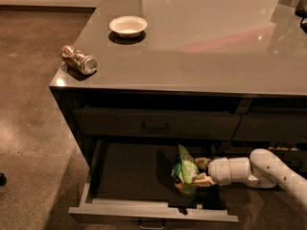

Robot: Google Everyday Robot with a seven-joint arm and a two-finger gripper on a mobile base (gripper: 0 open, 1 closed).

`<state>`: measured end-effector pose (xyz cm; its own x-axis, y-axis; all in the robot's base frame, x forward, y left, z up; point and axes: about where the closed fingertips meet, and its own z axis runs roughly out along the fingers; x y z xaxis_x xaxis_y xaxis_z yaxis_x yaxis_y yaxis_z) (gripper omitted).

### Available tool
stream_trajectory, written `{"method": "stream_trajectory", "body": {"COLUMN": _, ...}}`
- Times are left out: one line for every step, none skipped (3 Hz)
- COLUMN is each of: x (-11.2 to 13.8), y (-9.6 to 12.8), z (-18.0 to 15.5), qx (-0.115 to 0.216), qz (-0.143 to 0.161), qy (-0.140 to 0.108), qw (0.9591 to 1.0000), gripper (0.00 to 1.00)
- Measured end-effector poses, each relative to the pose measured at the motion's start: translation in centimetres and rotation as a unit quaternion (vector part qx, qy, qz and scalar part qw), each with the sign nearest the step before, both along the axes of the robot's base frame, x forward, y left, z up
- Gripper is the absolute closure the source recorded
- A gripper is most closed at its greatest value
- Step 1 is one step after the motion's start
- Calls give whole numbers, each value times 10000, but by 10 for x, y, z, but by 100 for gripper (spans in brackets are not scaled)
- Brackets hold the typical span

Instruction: Place green rice chip bag into middle drawer

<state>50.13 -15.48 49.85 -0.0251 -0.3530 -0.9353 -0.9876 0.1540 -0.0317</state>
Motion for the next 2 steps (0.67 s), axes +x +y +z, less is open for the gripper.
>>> {"method": "stream_trajectory", "body": {"x": 0, "y": 4, "z": 0, "qx": 12, "qz": 37, "qy": 14, "qw": 10000, "gripper": 0}}
{"method": "stream_trajectory", "body": {"x": 0, "y": 4, "z": 0, "qx": 13, "qz": 37, "qy": 14, "qw": 10000, "gripper": 0}}
